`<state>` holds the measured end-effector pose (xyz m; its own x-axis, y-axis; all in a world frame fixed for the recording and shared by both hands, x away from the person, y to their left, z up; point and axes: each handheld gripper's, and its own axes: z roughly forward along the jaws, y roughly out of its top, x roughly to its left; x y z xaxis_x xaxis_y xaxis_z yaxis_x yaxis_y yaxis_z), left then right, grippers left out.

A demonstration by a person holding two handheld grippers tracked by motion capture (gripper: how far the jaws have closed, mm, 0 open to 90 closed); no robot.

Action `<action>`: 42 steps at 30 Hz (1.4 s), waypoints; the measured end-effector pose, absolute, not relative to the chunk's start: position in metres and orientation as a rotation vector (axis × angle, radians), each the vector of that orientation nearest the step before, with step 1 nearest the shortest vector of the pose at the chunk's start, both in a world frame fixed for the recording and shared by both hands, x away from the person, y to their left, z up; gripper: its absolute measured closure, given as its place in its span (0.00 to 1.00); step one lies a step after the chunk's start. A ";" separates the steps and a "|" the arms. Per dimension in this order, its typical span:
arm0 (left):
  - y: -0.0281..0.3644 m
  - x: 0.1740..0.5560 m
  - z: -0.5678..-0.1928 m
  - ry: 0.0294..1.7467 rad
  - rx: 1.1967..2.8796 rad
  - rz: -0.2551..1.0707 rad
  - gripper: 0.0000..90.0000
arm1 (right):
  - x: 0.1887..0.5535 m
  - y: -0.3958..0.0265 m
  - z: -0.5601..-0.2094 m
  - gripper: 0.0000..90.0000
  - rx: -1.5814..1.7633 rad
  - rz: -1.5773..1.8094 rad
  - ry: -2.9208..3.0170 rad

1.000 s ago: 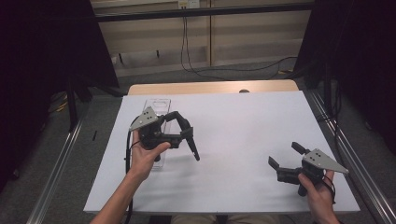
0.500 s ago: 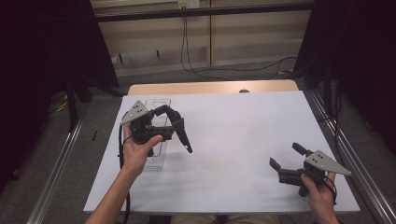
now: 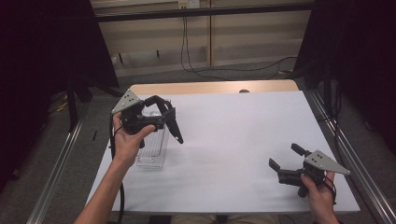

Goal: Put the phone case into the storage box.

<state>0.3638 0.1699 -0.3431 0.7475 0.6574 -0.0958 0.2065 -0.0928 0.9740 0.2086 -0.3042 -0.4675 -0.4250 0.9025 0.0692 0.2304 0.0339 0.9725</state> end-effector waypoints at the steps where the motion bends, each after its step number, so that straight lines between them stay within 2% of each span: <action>1: 0.171 0.365 -0.343 0.707 1.651 0.437 0.15 | 0.209 -0.304 -0.468 0.00 1.158 1.434 1.710; 20: 0.193 0.385 -0.326 0.789 1.636 0.502 0.15 | 0.208 -0.304 -0.468 0.00 1.156 1.457 1.708; 42: 0.212 0.411 -0.324 0.876 1.629 0.599 0.15 | 0.208 -0.302 -0.469 0.00 1.153 1.466 1.708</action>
